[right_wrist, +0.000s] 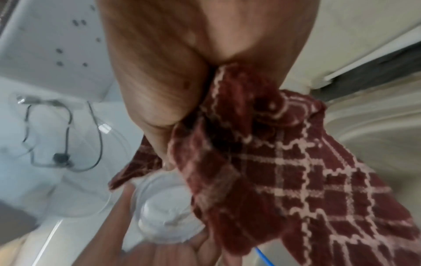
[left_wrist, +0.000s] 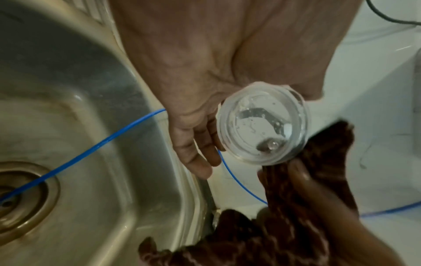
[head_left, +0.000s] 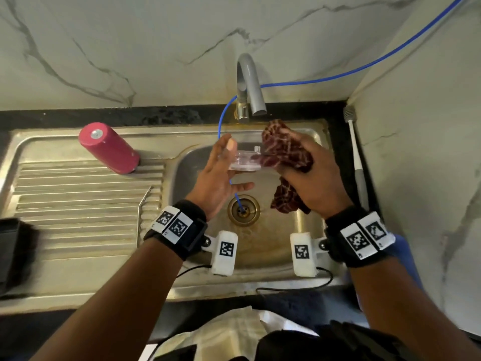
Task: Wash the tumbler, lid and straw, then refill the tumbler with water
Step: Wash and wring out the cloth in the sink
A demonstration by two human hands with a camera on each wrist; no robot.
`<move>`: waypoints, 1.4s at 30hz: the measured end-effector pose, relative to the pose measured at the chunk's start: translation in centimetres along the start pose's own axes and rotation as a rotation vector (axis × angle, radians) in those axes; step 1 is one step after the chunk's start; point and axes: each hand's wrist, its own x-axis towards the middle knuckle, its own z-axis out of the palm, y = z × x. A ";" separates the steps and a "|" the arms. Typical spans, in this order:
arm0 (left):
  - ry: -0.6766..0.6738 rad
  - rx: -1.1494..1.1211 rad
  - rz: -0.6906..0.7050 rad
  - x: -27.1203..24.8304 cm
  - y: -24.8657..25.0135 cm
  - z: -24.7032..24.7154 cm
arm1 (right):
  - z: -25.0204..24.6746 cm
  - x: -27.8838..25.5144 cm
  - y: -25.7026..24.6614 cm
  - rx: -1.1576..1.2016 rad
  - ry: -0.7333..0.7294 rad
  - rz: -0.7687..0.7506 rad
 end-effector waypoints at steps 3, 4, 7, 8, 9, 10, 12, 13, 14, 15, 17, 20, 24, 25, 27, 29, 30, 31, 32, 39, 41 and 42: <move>0.036 -0.052 -0.025 0.1 -1.2 1.1 | 1.6 -0.6 0.4 -0.069 -0.049 -0.103; 0.061 -0.091 -0.036 0.0 -1.4 1.4 | 2.2 -1.1 0.6 -0.072 -0.047 -0.120; 0.187 -0.114 -0.041 -0.4 -1.9 1.5 | 3.7 -2.6 1.0 -0.137 -0.061 -0.170; 0.182 -0.106 -0.041 -0.6 -1.9 1.8 | 4.3 -3.1 1.2 -0.175 -0.050 -0.188; 0.158 -0.107 -0.065 -0.8 -1.9 1.9 | 4.8 -3.5 1.5 -0.214 -0.030 -0.201; 0.147 -0.127 -0.103 -1.0 -2.0 2.2 | 5.3 -3.7 1.8 -0.249 -0.014 -0.212; 0.179 -0.142 -0.125 -1.1 -2.5 2.2 | 5.6 -3.8 2.2 -0.292 -0.008 -0.235; 0.208 -0.126 -0.115 -0.9 -2.9 2.1 | 5.5 -3.6 2.5 -0.295 -0.011 -0.245; 0.232 -0.093 -0.097 -0.9 -2.8 2.3 | 5.2 -3.2 2.6 -0.282 -0.016 -0.246; 0.256 -0.039 -0.077 -0.8 -2.7 2.6 | 4.9 -2.7 2.7 -0.258 -0.016 -0.240; 0.270 0.081 -0.021 -0.3 -2.5 3.1 | 4.5 -1.6 2.8 -0.208 -0.004 -0.227; 0.277 0.155 0.062 0.4 -2.1 3.7 | 4.3 -0.4 2.4 -0.119 0.014 -0.207; 0.317 0.133 0.082 0.9 -1.9 4.1 | 4.4 -0.1 2.5 -0.134 0.039 -0.178; 0.328 0.128 0.083 0.9 -1.8 4.2 | 4.6 -0.3 2.6 -0.187 0.041 -0.203; 0.376 0.148 0.056 1.3 -2.2 3.8 | 4.7 -0.8 2.8 -0.290 0.008 -0.280; 0.398 0.104 0.024 1.6 -2.7 3.3 | 4.3 -1.0 2.8 -0.357 -0.058 -0.347; 0.393 0.059 0.005 1.7 -3.0 3.1 | 3.8 -1.0 2.7 -0.373 -0.094 -0.386; 0.381 0.021 -0.032 1.8 -3.3 3.0 | 3.4 -0.9 2.7 -0.391 -0.130 -0.439; 0.358 0.002 -0.067 1.7 -3.3 2.9 | 3.0 -0.8 2.6 -0.416 -0.161 -0.500; 0.409 0.192 0.028 0.7 -3.1 4.4 | 2.4 1.1 1.2 -0.449 -0.106 -0.438; 0.402 0.267 0.146 0.8 -3.2 4.2 | 2.5 1.6 0.5 -0.373 -0.099 -0.307; 0.397 0.304 0.202 0.9 -3.4 3.8 | 2.5 1.9 0.2 -0.354 -0.130 -0.231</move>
